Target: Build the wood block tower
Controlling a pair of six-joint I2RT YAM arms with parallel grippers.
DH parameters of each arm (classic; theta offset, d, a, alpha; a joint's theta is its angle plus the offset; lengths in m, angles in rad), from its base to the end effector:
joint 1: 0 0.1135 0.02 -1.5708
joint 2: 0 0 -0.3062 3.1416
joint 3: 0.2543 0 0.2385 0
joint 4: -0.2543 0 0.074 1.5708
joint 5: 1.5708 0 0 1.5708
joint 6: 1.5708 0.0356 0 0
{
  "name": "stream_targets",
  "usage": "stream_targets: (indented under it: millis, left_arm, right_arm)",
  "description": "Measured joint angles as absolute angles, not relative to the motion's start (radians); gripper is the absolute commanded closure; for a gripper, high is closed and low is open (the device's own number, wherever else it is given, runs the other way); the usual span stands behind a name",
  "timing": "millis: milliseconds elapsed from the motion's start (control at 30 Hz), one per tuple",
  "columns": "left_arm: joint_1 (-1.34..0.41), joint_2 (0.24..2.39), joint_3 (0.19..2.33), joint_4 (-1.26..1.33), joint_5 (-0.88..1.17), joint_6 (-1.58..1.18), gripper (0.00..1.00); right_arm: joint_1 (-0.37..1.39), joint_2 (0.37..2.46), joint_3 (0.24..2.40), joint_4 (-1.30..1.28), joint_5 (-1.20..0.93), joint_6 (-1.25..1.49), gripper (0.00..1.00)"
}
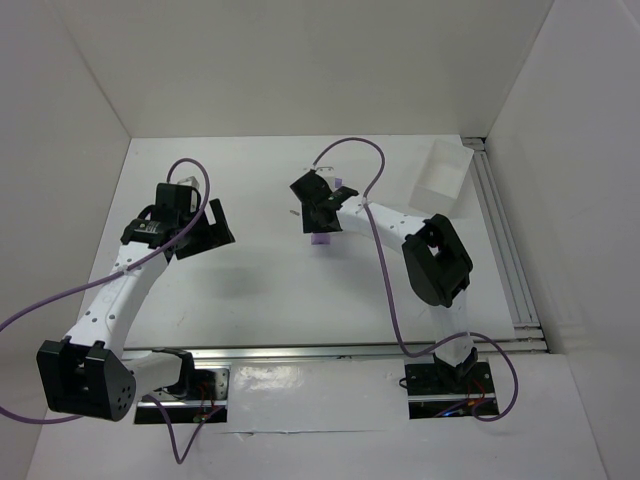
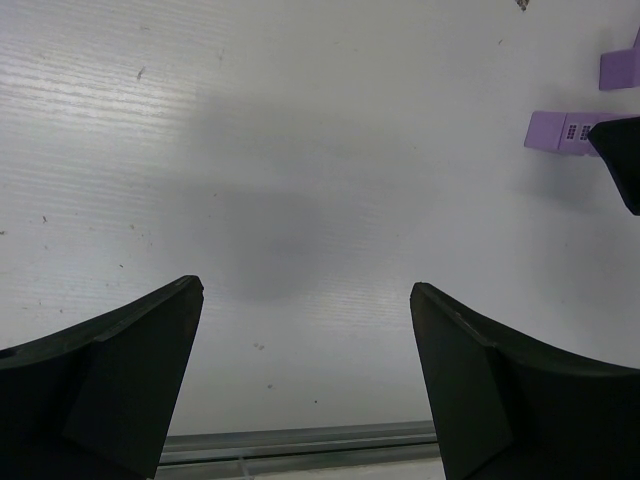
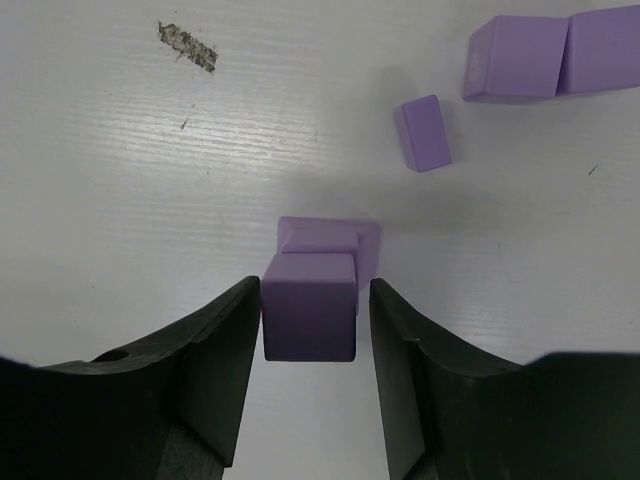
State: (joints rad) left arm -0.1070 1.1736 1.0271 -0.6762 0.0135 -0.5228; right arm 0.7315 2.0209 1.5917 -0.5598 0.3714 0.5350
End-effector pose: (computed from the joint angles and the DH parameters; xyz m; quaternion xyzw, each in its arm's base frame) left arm 0.2119 -0.0233 0.3412 -0.1897 0.9113 -0.1191 0.3455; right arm 0.3413 0.2890 0.2582 -0.0396 0.9422 0.0242 0.3319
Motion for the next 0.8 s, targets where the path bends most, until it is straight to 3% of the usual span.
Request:
stream_targets:
  millis: [800]
  left_arm:
    - [-0.107, 1.174, 1.027, -0.676, 0.014, -0.523, 0.02]
  right_arm:
    - [0.731, 2.021, 1.592, -0.563, 0.386, 0.535, 0.48]
